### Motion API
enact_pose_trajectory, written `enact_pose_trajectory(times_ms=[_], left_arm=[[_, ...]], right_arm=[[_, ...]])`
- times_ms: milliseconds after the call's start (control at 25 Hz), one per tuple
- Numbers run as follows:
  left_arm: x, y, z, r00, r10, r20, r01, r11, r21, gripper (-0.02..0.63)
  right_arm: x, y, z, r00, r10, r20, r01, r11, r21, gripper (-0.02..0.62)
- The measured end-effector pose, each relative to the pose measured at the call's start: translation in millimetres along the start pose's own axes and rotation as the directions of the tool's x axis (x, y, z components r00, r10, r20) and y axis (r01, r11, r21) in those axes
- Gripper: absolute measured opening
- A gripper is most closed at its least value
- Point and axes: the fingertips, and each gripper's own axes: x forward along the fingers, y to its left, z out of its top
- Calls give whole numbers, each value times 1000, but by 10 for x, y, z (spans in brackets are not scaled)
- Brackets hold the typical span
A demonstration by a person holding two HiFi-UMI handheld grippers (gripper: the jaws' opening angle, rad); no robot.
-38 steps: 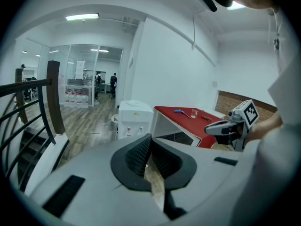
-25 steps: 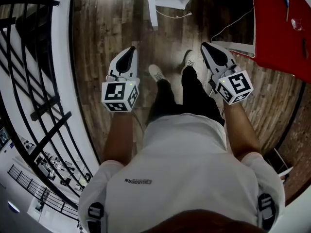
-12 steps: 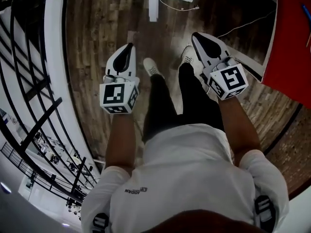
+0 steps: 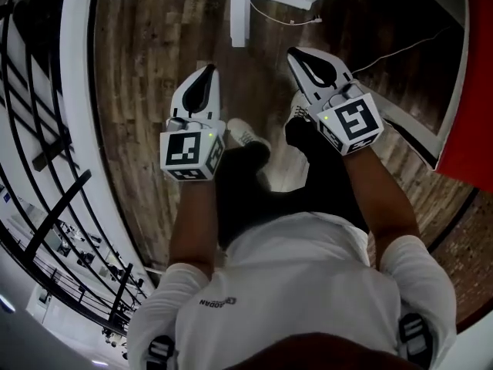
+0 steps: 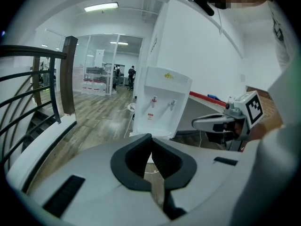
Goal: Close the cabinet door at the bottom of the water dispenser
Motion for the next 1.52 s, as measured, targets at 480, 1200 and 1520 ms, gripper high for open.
enact_pose_trajectory(times_ms=[480, 1200, 1520], left_arm=[[802, 779, -986, 995, 48, 88, -48, 999, -5, -5], [1611, 924, -2079, 990, -82, 118, 71, 993, 90, -5], [1713, 978, -2098, 986, -94, 141, 81, 992, 97, -5]], right_arm=[[923, -32, -1055, 999, 18, 43, -16, 999, -48, 25], [1544, -213, -2105, 999, -36, 26, 38, 997, -67, 25], [1682, -8, -2238, 1000, -19, -1, 18, 990, -142, 33]])
